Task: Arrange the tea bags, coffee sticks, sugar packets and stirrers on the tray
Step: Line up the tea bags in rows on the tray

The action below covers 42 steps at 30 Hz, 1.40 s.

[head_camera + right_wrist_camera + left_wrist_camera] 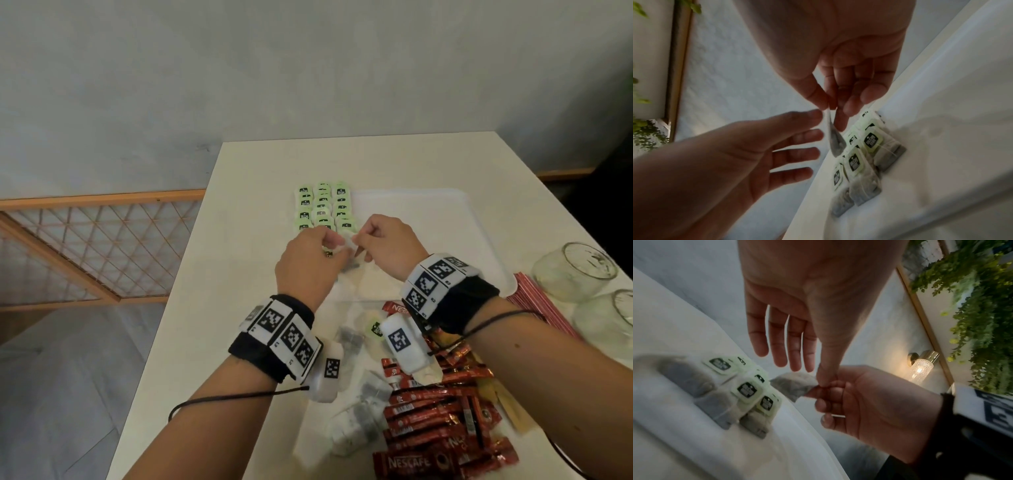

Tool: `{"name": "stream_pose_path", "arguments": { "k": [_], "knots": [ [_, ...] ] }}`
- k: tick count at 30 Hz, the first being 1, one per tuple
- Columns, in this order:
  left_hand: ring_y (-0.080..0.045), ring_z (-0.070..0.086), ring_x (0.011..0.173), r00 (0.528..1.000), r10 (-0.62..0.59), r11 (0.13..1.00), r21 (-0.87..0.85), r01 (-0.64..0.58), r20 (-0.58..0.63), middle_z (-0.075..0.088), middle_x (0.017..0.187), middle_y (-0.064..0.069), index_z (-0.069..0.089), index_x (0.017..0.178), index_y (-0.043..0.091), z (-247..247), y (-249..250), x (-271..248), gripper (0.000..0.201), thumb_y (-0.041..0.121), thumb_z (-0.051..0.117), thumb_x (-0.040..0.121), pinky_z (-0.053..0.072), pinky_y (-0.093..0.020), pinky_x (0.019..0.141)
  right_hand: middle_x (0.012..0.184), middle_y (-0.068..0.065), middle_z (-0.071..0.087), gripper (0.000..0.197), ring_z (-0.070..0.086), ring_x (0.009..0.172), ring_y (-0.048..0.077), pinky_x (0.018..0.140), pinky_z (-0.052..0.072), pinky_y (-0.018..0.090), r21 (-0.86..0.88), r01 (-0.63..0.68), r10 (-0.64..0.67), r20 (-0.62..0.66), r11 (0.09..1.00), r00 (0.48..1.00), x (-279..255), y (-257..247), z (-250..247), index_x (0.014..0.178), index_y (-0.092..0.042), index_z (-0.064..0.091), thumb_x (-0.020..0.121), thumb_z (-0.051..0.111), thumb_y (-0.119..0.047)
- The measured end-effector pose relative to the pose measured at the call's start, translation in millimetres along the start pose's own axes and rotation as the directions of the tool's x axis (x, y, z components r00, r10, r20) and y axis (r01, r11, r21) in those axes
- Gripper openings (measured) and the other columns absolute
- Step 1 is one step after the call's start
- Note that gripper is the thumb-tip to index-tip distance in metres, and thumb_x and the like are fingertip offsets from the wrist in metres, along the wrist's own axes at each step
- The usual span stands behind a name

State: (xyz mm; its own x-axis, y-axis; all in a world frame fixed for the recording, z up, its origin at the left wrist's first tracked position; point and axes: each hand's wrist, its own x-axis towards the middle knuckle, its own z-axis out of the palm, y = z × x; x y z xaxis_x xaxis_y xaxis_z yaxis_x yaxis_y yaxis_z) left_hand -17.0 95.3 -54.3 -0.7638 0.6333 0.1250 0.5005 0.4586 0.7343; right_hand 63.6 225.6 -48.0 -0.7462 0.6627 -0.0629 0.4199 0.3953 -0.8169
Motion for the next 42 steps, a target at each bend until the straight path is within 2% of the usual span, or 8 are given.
{"name": "stream_pose_path", "arguments": {
  "k": [3, 7, 11, 15, 18, 22, 28, 42],
  "knots": [
    [-0.004, 0.063, 0.082, 0.998, -0.032, 0.997, -0.068, 0.036, 0.06, 0.066, 0.091, 0.016, 0.063, 0.095, 0.034, 9, 5, -2, 0.034, 0.057, 0.075, 0.073, 0.052, -0.03, 0.07, 0.077, 0.001, 0.07, 0.01, 0.063, 0.072, 0.013, 0.056, 0.041, 0.023, -0.036, -0.002, 0.001, -0.03, 0.999, 1.0, -3, -5, -1, 0.082, -0.012, 0.06, 0.088, 0.057, -0.019],
    [-0.01, 0.065, 0.071, 1.0, 0.017, 0.985, -0.171, -0.015, 0.015, 0.065, 0.089, 0.012, 0.059, 0.093, 0.029, 16, 4, 1, 0.019, 0.037, 0.072, 0.083, 0.056, -0.037, 0.067, 0.079, 0.001, 0.07, 0.012, 0.065, 0.072, 0.016, 0.059, 0.045, 0.024, 0.003, 0.035, -0.035, -0.044, 0.999, 0.998, -7, -11, -3, 0.079, -0.015, 0.062, 0.088, 0.061, -0.022],
    [-0.019, 0.069, 0.076, 0.999, -0.028, 0.957, -0.29, 0.032, 0.017, 0.069, 0.09, 0.001, 0.063, 0.09, 0.022, 14, -2, 9, 0.007, 0.023, 0.069, 0.087, 0.056, -0.026, 0.061, 0.082, -0.003, 0.069, 0.007, 0.061, 0.068, 0.013, 0.063, 0.044, 0.026, 0.027, 0.05, -0.048, -0.074, 0.998, 0.996, -7, -4, -11, 0.089, -0.019, 0.065, 0.086, 0.067, -0.025],
    [-0.023, 0.067, 0.08, 0.989, -0.08, 0.915, -0.384, 0.123, 0.125, 0.066, 0.086, -0.001, 0.064, 0.088, 0.026, 13, -5, 15, 0.017, 0.03, 0.075, 0.076, 0.059, -0.043, 0.077, 0.082, -0.003, 0.065, 0.015, 0.06, 0.061, 0.011, 0.059, 0.044, 0.024, 0.016, 0.019, -0.019, 0.001, 1.0, 1.0, -3, 7, -12, 0.095, -0.015, 0.065, 0.088, 0.069, -0.028],
    [-0.012, 0.063, 0.073, 0.987, -0.038, 0.962, -0.263, 0.079, 0.156, 0.064, 0.079, 0.01, 0.065, 0.089, 0.028, 11, -14, 16, 0.017, 0.018, 0.075, 0.08, 0.055, -0.027, 0.072, 0.073, 0.002, 0.065, 0.016, 0.061, 0.058, 0.013, 0.056, 0.048, 0.025, -0.024, -0.078, 0.081, 0.133, 0.997, 0.988, 0, 17, -8, 0.093, -0.011, 0.065, 0.089, 0.069, -0.026],
    [-0.009, 0.06, 0.081, 0.983, -0.036, 0.996, 0.092, 0.02, 0.178, 0.062, 0.095, 0.015, 0.063, 0.094, 0.032, 4, -33, 19, 0.022, 0.02, 0.073, 0.078, 0.053, -0.032, 0.078, 0.069, 0.008, 0.065, 0.011, 0.06, 0.061, 0.02, 0.068, 0.057, 0.037, -0.051, -0.223, 0.228, 0.266, 0.974, 0.937, 4, 34, 1, 0.09, -0.008, 0.064, 0.089, 0.069, -0.017],
    [-0.01, 0.052, 0.086, 0.964, -0.028, 0.963, 0.266, -0.045, 0.264, 0.055, 0.103, 0.01, 0.061, 0.098, 0.027, 5, -36, 24, 0.023, 0.022, 0.073, 0.079, 0.044, -0.029, 0.075, 0.073, 0.007, 0.064, 0.014, 0.063, 0.054, 0.013, 0.053, 0.054, 0.02, 0.045, -0.22, 0.211, 0.149, 0.974, 0.966, 14, 39, 15, 0.097, -0.004, 0.063, 0.088, 0.069, -0.011],
    [-0.015, 0.059, 0.103, 0.921, -0.122, 0.926, 0.377, -0.029, 0.369, 0.061, 0.117, 0.007, 0.062, 0.11, 0.028, -14, -14, 19, 0.031, 0.029, 0.074, 0.082, 0.05, -0.034, 0.088, 0.09, 0.002, 0.067, 0.037, 0.07, 0.074, 0.022, 0.064, 0.058, 0.031, -0.003, -0.16, 0.159, 0.081, 0.987, 0.984, 3, 22, 8, 0.111, -0.02, 0.054, 0.081, 0.077, -0.024]
  ]
}}
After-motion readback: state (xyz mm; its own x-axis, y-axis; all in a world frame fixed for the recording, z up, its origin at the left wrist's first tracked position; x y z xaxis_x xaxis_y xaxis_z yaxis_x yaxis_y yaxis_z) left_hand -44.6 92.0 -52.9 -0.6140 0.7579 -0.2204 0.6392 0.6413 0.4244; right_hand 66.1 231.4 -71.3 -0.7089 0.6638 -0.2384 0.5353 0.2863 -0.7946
